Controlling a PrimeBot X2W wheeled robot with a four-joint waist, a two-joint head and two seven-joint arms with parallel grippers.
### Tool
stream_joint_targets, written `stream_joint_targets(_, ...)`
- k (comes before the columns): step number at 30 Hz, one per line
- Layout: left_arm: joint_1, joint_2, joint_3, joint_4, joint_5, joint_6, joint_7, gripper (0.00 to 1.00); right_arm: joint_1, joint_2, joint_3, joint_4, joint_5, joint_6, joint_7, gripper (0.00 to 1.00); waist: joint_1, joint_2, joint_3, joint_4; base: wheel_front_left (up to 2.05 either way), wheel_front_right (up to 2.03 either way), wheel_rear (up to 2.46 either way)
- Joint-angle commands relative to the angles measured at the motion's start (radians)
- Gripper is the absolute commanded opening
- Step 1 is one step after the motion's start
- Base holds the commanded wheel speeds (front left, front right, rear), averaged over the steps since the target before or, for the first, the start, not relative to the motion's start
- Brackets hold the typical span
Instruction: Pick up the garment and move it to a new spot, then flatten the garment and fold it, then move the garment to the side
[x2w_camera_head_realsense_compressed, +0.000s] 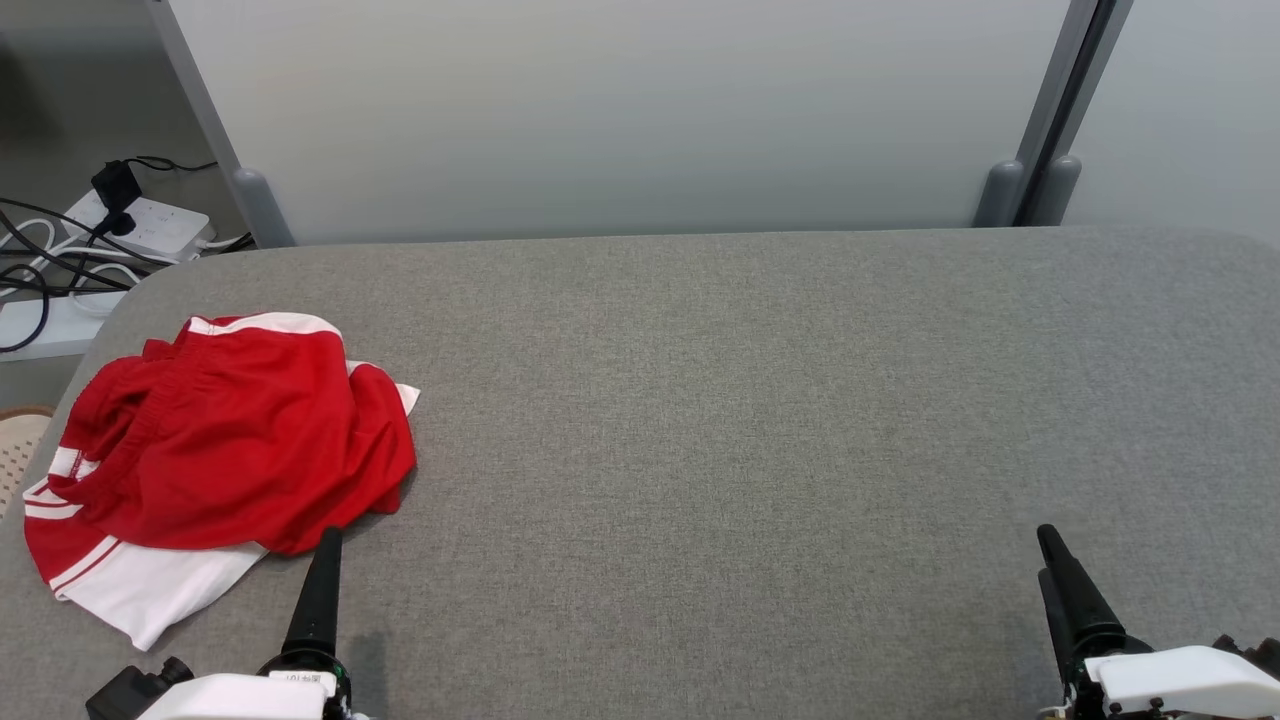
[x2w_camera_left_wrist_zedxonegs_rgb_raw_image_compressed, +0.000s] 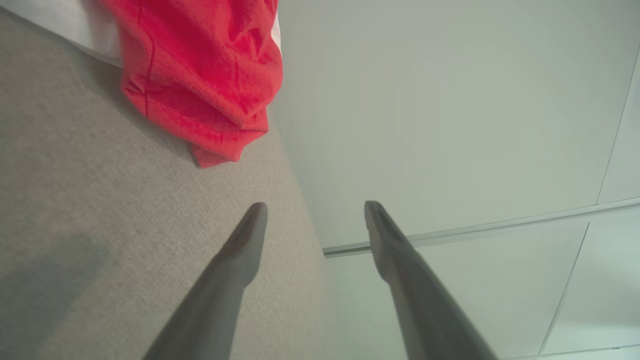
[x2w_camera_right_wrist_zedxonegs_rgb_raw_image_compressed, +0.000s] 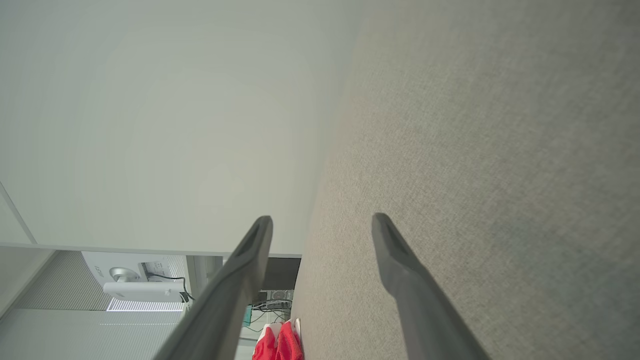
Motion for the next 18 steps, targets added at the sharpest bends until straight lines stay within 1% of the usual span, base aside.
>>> stream_joint_targets(1,-0.046,0.013,0.006,-0.035,0.036,-0.002,-0.01,1.0,-0.048,-0.018,0.017,-0.039,-0.032,0.004,-0.015,1.0,-0.0003,-0.0001,0.0,0.0,0.0,0.0,0.0)
stream_joint_targets(8,-0.05,0.013,0.008,-0.06,0.166,-0.003,-0.031,1.0,-0.061,-0.028,0.048,-0.044,-0.144,0.004,-0.035,1.0,-0.0003,-0.0001,-0.002,-0.001,0.0,0.0,0.0)
stream_joint_targets(9,-0.051,0.013,0.007,-0.068,0.203,-0.002,-0.036,1.0,-0.064,-0.03,0.058,-0.046,-0.179,0.004,-0.041,1.0,-0.0003,-0.0001,-0.002,-0.002,0.0,0.0,0.0)
stream_joint_targets(18,-0.049,0.014,-0.012,-0.095,0.366,0.016,-0.063,1.0,-0.07,-0.033,0.088,-0.057,-0.319,0.005,-0.067,1.0,-0.0003,-0.0001,-0.005,-0.005,0.0,0.0,0.0)
